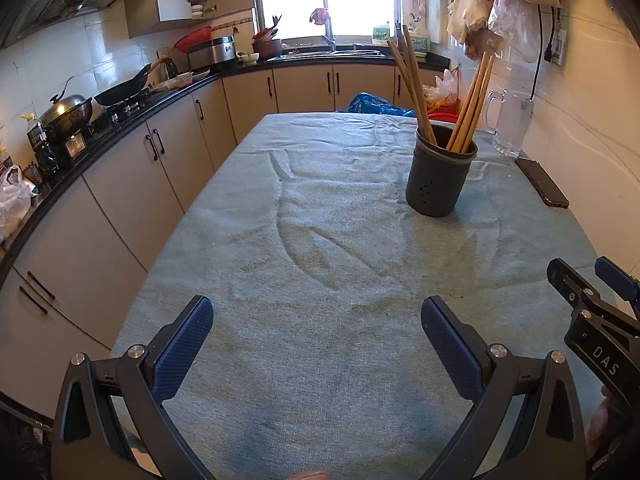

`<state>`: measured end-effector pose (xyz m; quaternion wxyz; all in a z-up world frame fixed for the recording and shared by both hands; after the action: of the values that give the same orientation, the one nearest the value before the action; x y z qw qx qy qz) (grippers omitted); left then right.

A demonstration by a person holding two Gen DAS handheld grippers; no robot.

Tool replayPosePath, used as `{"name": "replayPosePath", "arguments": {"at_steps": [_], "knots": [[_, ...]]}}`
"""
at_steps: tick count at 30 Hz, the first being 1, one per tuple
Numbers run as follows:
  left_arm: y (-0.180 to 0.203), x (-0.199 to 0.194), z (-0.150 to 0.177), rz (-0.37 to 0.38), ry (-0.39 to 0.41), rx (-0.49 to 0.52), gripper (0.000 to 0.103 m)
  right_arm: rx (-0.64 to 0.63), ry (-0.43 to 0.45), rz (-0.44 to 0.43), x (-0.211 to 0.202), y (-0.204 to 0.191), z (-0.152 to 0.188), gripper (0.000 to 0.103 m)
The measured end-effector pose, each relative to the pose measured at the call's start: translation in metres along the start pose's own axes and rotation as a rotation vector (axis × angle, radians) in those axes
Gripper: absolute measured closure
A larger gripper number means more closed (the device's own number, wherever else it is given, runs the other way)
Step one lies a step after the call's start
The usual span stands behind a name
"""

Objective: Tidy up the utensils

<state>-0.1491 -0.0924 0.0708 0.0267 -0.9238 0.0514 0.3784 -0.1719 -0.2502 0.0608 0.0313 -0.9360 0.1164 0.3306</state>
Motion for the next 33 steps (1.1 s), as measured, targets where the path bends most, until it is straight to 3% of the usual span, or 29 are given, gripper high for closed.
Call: {"name": "replayPosePath", "arguments": {"at_steps": [20, 26, 33], "knots": [[0.003, -0.002, -0.007, 0.005, 0.027, 0.020, 0.000, -0.015, 0.032, -0.001, 0.001, -0.002, -0.009, 0.019], [0.002, -0.012, -0.027, 0.030, 0.106, 0.007, 0.000, -0.013, 0.039, -0.009, 0.004, -0.002, -0.012, 0.019], [0.009, -0.037, -0.044, 0.015, 0.251, 0.021, 0.000, 0.007, 0.130, -0.014, -0.011, 0.000, -0.023, 0.019]]}}
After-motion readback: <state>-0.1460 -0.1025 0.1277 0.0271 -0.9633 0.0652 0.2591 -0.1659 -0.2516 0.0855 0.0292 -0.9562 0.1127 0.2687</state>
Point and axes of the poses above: each gripper's, at about its wrist camera, not at the fingertips, and x roughly the way its jaws point, y to its right, z to its underside, the point moved 4 cm from there along x, roughly the way its jaws point, and after that the axes turned 4 degrees about z, right-handed, at the moved point
